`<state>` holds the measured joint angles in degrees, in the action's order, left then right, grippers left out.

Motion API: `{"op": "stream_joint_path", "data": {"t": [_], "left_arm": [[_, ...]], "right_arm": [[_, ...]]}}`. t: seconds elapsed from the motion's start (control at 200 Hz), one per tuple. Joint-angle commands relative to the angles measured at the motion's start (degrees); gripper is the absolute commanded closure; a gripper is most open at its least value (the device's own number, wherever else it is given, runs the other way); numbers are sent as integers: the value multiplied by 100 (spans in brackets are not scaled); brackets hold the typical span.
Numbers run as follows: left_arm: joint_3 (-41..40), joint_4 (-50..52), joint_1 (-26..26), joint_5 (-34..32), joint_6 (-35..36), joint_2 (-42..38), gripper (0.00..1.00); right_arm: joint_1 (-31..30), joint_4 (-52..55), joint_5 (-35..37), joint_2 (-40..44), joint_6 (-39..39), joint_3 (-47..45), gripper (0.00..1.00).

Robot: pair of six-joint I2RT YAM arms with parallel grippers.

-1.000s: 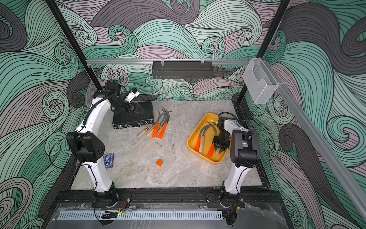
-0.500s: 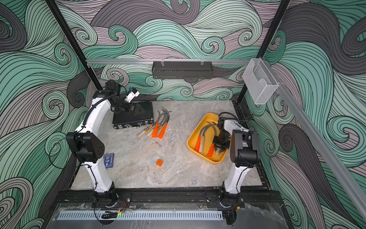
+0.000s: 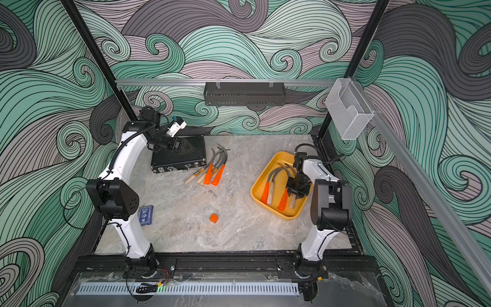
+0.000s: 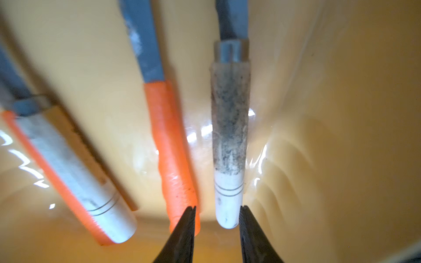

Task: Put small sickles into storage boxes
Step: Place the sickle in the storage box.

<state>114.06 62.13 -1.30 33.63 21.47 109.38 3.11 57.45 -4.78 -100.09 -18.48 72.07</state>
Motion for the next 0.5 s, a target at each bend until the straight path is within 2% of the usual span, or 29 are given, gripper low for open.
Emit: {"op": "stream_joint_path", "data": {"t": [0.0, 0.155, 0.28, 0.375, 0.495], "left_arm": [[-15, 10, 25, 135, 84, -182, 3], [2, 84, 25, 139, 144, -180, 3], [9, 227, 25, 322, 247, -156, 3], [3, 301, 16, 382, 304, -145, 3], [-57, 321, 16, 322, 305, -154, 3]], "right_arm": [[-21, -236, -322, 404, -124, 256, 64], [-75, -324, -687, 820, -199, 481, 63], [-250, -461, -1243, 1218, -370, 489, 63], [-715, -824, -1481, 1649, -777, 215, 62], [-1641, -1196, -1447, 2046, -1317, 79, 62]]}}
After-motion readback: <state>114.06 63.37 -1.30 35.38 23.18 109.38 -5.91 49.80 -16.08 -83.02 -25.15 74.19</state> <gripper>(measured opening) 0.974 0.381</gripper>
